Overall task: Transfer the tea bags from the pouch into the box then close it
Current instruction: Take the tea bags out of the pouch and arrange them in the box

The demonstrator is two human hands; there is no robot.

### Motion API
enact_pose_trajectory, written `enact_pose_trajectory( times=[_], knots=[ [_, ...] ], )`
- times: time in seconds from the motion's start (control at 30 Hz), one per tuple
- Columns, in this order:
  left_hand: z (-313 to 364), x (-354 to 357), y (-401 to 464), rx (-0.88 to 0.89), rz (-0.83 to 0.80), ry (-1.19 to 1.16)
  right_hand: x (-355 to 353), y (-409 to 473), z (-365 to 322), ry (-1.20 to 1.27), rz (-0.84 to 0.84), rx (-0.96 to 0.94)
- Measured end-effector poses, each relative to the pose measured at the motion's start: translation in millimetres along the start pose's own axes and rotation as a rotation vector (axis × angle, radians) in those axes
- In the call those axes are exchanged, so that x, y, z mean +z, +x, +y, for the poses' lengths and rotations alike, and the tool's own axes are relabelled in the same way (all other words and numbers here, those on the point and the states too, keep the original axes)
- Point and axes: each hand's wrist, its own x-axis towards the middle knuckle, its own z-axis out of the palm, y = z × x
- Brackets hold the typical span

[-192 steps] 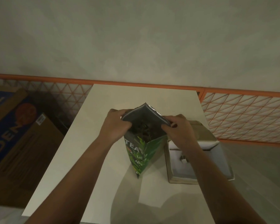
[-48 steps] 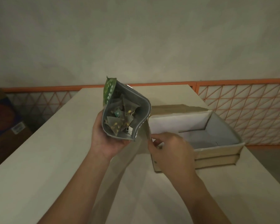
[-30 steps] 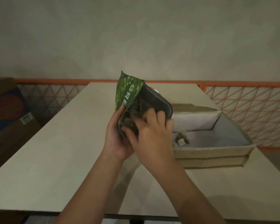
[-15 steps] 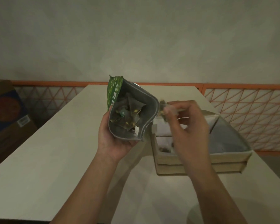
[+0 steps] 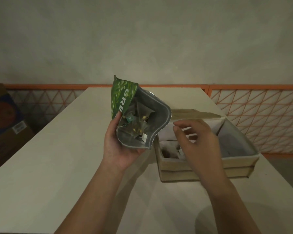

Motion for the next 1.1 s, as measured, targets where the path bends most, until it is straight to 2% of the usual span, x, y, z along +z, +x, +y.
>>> enact_pose_trajectory(
  times=[0.17, 0.33, 0.47, 0.53, 0.63, 0.9, 1.0, 1.1],
  knots=[
    [1.7, 1.1, -2.2, 0.023, 0.069, 0.035, 18.1, -7.1, -19.6, -0.061, 0.128, -0.268],
    [7.4, 2.6, -4.9, 0.028, 0.106, 0.042, 46.0, 2.7, -43.2, -0.348, 0.047, -0.515],
    [10.0, 2.7, -7.4, 0.041, 0.147, 0.075, 66.5, 15.3, -58.4, -0.731, -0.128, -0.488],
    [11.1, 5.0, -9.6, 0.042, 0.146, 0.077, 72.0, 15.6, -61.8, -0.784, -0.204, -0.405],
    [13.4, 6.6, -11.3, 0.024, 0.118, 0.064, 77.9, 10.3, -62.8, -0.828, -0.215, -0.356],
    [12.8, 3.9, -9.8, 0.034, 0.108, 0.080, 68.2, 8.8, -48.7, -0.620, -0.233, -0.398],
    [11.8, 6.2, -8.4, 0.052, 0.105, 0.078, 53.6, 9.1, -47.2, -0.388, -0.183, -0.416],
    [8.7, 6.1, -6.8, 0.042, 0.092, 0.065, 40.4, 12.6, -45.5, -0.085, -0.197, -0.298]
  ],
)
